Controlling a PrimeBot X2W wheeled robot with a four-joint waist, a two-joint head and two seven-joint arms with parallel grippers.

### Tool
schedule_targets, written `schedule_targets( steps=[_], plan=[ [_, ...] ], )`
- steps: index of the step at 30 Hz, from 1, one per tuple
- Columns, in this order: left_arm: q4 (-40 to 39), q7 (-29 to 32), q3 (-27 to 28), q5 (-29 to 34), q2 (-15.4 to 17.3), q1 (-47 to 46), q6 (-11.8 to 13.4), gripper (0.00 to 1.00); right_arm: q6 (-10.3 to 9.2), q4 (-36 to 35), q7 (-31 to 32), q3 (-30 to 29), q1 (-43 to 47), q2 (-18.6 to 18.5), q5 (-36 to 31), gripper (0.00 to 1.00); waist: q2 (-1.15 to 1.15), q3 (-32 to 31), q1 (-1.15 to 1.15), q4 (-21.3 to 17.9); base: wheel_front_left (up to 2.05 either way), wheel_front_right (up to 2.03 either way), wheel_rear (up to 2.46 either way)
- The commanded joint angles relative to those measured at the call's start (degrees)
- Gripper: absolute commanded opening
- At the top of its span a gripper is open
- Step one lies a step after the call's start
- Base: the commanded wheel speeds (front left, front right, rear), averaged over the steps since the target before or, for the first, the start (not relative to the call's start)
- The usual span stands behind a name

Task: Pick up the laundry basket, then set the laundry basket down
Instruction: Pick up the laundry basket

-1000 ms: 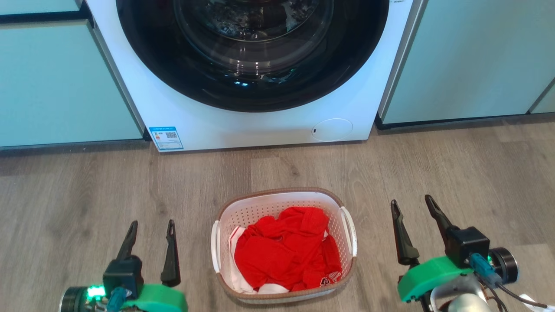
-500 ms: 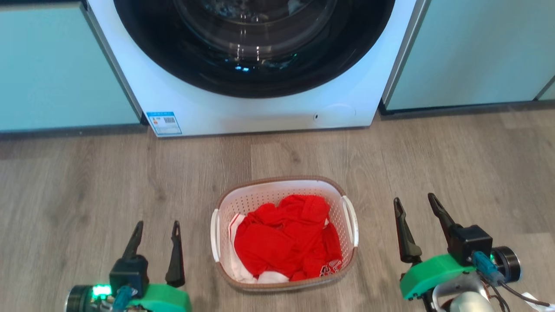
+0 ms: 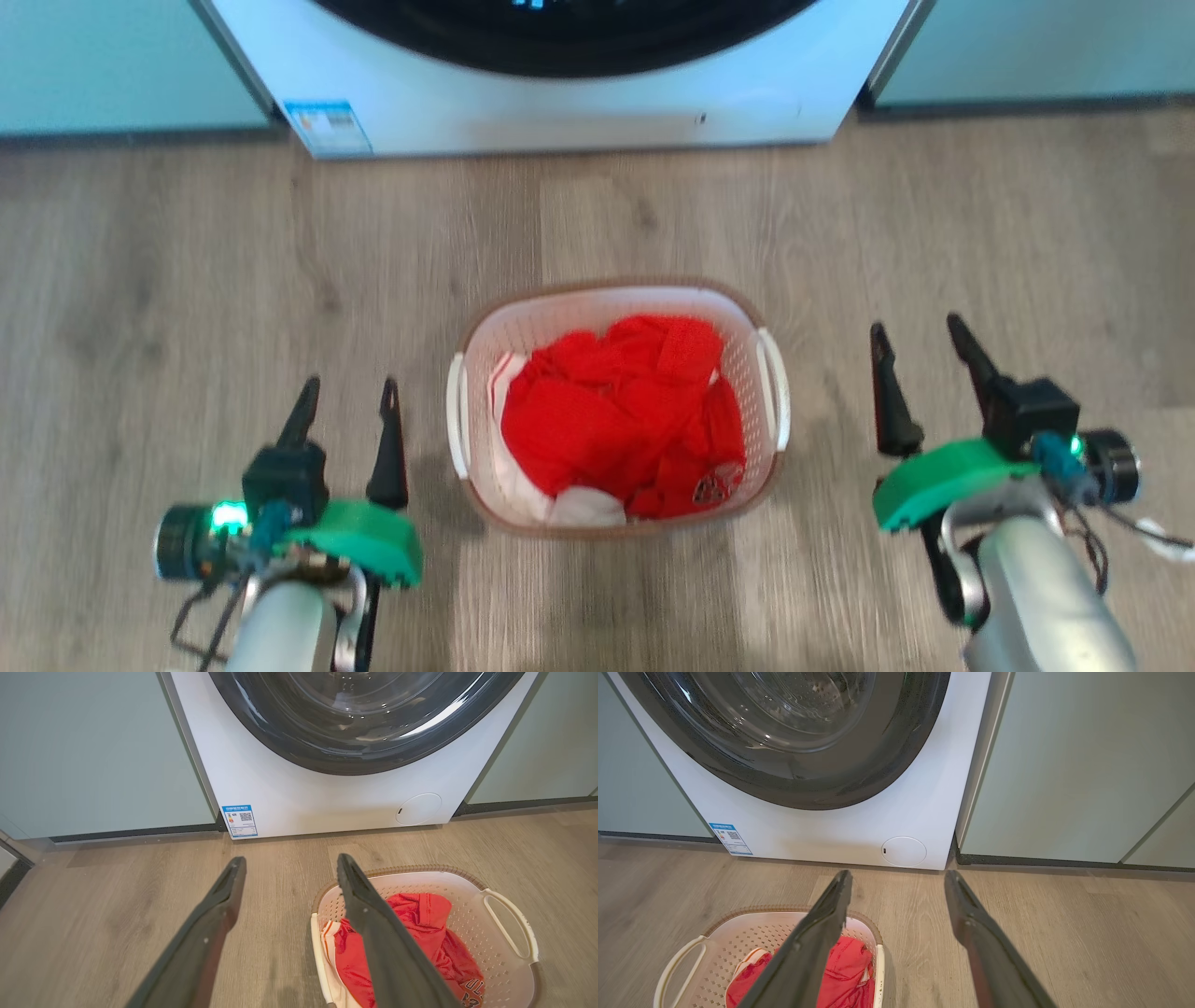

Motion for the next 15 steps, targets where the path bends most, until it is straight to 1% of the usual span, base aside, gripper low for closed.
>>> schedule_targets(
  steps=[1,4,5,7,15],
  plan=[
    [-0.14,-0.55,0.81,-1.17,-0.06,-3.9,-0.35,1.0,0.14,-0.26,-0.77,0.61,-3.3,-0.55,-0.43,1.0,0.0,5.82,-0.01,0.85,0.0,0.0,0.0],
    [2.79,-0.55,-0.34,-2.51,-0.07,-7.39,-0.59,1.0,0.14,1.77,-0.77,-0.14,-6.4,-0.55,-0.85,1.0,0.0,9.7,-0.01,1.34,0.0,0.0,0.0],
    [2.79,-0.55,-0.34,-2.51,-0.07,-7.39,-0.59,1.0,0.14,1.77,-0.77,-0.14,-6.4,-0.55,-0.85,1.0,0.0,9.7,-0.01,1.34,0.0,0.0,0.0],
    [4.67,-0.55,-1.21,-3.34,-0.07,-9.88,-0.84,1.0,0.14,2.86,-0.77,-0.59,-8.35,-0.55,-1.17,1.0,0.0,12.27,-0.01,1.68,0.0,0.0,0.0],
    [13.14,-0.55,-3.88,-7.35,-0.08,-19.5,-1.27,1.0,0.14,7.6,-0.77,-1.81,-14.8,-0.55,-1.66,1.0,0.0,20.99,-0.01,2.84,0.0,0.0,0.0]
  ],
)
